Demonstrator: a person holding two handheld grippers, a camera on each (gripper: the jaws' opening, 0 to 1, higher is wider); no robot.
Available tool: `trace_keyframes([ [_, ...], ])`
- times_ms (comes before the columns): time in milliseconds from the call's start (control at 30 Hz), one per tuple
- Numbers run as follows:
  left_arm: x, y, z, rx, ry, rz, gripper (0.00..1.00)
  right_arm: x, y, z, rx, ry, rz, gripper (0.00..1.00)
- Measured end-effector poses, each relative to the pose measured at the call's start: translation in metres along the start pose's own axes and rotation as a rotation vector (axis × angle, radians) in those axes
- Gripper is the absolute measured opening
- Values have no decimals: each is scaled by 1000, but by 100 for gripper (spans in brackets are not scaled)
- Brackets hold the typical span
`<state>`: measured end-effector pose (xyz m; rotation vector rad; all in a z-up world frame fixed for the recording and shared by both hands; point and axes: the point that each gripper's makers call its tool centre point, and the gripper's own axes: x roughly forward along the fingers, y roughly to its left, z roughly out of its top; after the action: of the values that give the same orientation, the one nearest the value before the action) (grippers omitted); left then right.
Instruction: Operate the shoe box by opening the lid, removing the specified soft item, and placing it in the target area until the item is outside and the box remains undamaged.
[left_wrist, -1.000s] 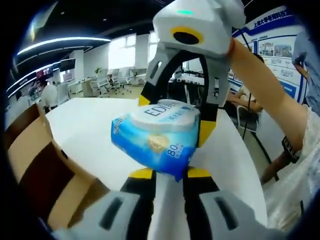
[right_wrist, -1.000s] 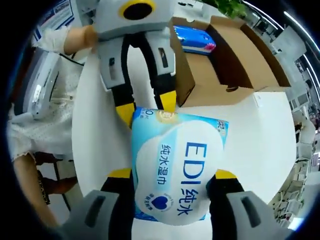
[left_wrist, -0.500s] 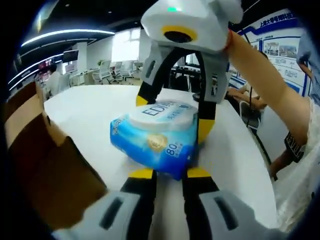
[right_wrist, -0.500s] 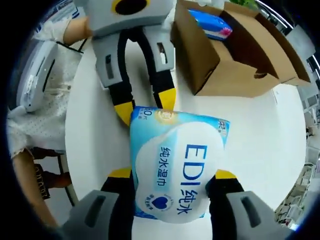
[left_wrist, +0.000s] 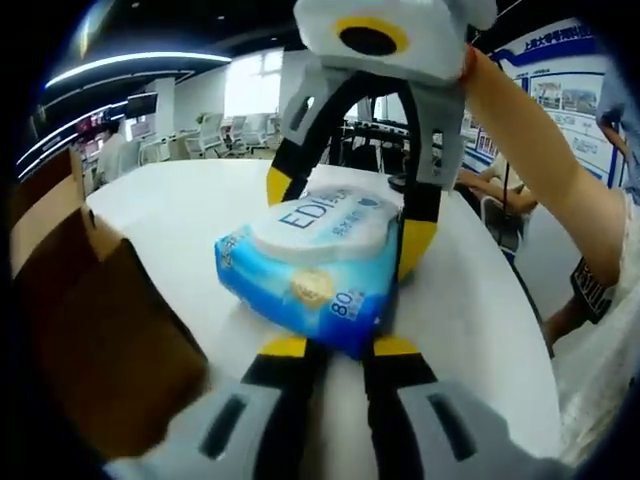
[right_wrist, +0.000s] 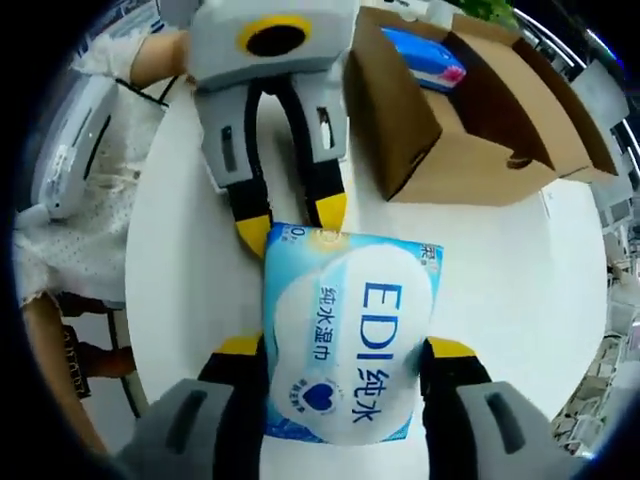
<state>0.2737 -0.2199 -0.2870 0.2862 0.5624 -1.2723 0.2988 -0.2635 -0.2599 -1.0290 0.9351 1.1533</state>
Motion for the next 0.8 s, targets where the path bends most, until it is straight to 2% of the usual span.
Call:
trace_keyframes([
  [100, 0, 0, -1, 0, -4, 2, 19, -11, -5, -3, 59, -76, -56, 66],
  [233, -1, -2, -3, 2, -10, 2, 19, -31, -8, -7, 179, -275, -165, 68],
  [267, -1, -2, -3, 0, -11, 2, 19, -35, -9, -9, 199, -307, -191, 68],
  [333, -2, -3, -4, 1, -15, 2, 19, -47, -9, -12, 250, -433, -281, 66],
  [433, -2, -4, -5, -1, -20, 3, 19, -63, 0, -26, 342, -590, -379, 67],
  [533, -2, -6, -5, -1, -24, 2, 19, -62, 18, -44, 450, -706, -410, 68],
  [667, -2, -6, -6, -3, -25, 6, 19, -44, 31, -65, 555, -716, -456, 66],
  [733, -2, -7, -6, -5, -27, 9, 19, -39, 34, -66, 561, -734, -461, 61],
  [800, -3, -7, -7, 0, -24, 13, 19, -30, 38, -63, 582, -746, -434, 55],
])
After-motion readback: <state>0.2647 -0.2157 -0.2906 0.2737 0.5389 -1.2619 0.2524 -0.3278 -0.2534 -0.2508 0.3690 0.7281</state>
